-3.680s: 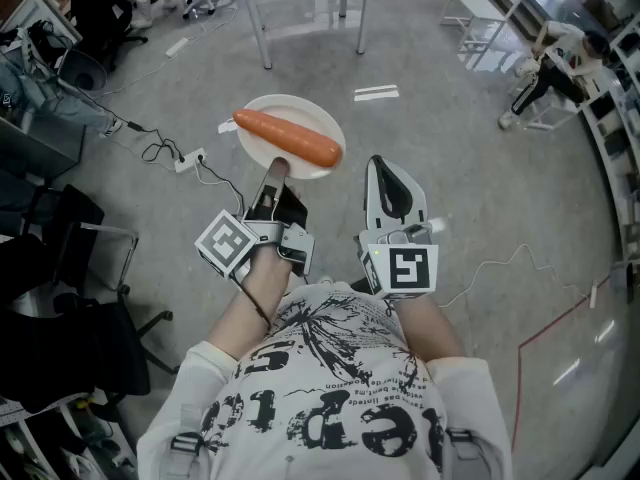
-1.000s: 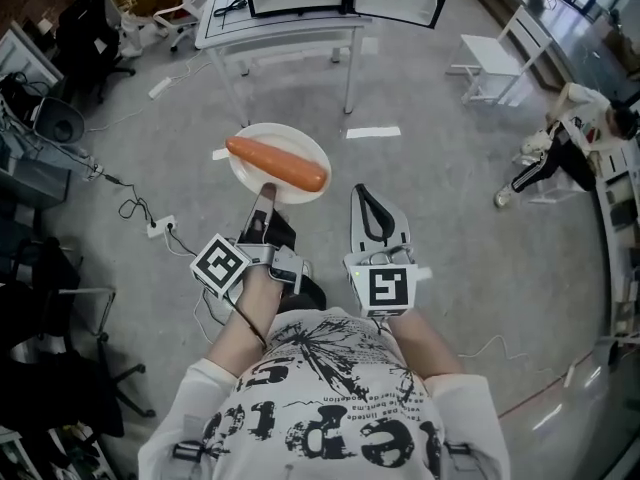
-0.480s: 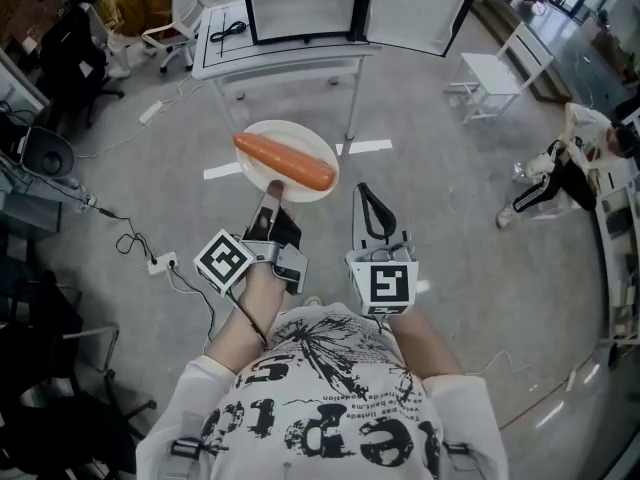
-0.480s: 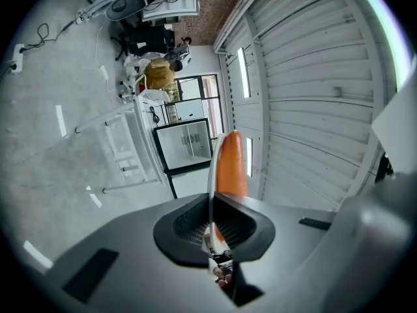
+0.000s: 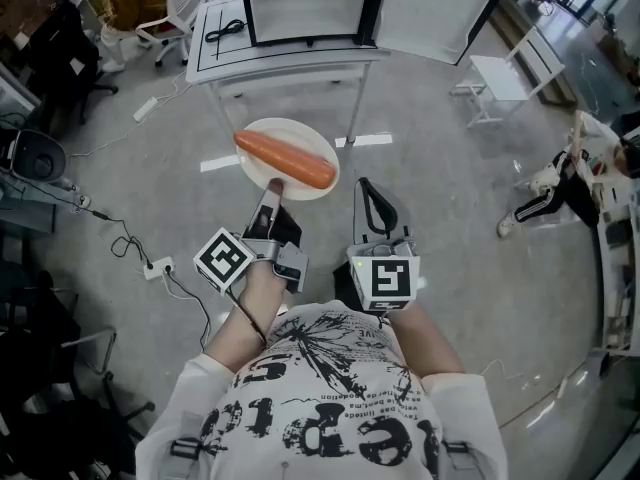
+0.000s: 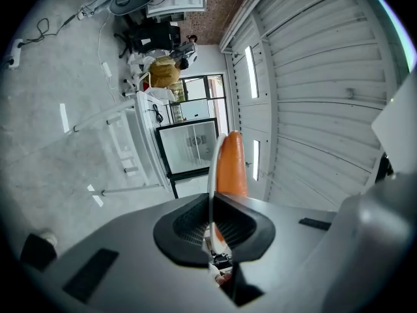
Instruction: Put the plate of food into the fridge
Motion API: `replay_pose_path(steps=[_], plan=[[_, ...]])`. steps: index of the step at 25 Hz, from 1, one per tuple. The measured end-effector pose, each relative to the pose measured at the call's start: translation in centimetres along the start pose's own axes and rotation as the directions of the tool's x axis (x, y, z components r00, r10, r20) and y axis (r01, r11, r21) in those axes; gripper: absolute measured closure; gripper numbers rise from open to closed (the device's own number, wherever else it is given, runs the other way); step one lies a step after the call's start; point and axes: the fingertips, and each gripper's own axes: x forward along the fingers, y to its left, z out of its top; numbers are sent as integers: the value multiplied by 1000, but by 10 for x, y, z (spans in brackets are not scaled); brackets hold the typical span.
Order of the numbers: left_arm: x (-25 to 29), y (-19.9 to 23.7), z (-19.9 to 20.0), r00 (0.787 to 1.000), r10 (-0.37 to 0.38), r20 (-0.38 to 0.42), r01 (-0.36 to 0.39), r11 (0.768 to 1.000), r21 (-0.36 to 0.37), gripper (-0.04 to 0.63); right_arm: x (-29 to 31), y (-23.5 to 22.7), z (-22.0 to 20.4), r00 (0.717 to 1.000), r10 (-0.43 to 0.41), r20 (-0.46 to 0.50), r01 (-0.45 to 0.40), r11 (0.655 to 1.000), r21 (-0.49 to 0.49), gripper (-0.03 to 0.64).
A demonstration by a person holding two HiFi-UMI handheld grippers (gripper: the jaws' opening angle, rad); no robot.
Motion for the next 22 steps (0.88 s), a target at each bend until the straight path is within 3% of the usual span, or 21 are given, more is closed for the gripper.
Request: replay_pose_path(steps=[11,22], plan=[[112,13,21,990,42,131,-44,999,9,574,119,-78,-5,993,117,27,-118,992,35,615],[237,13,12,982,27,188,-33,999,27,574,215,-175,-16,984,176,37,-178,983,49,615]])
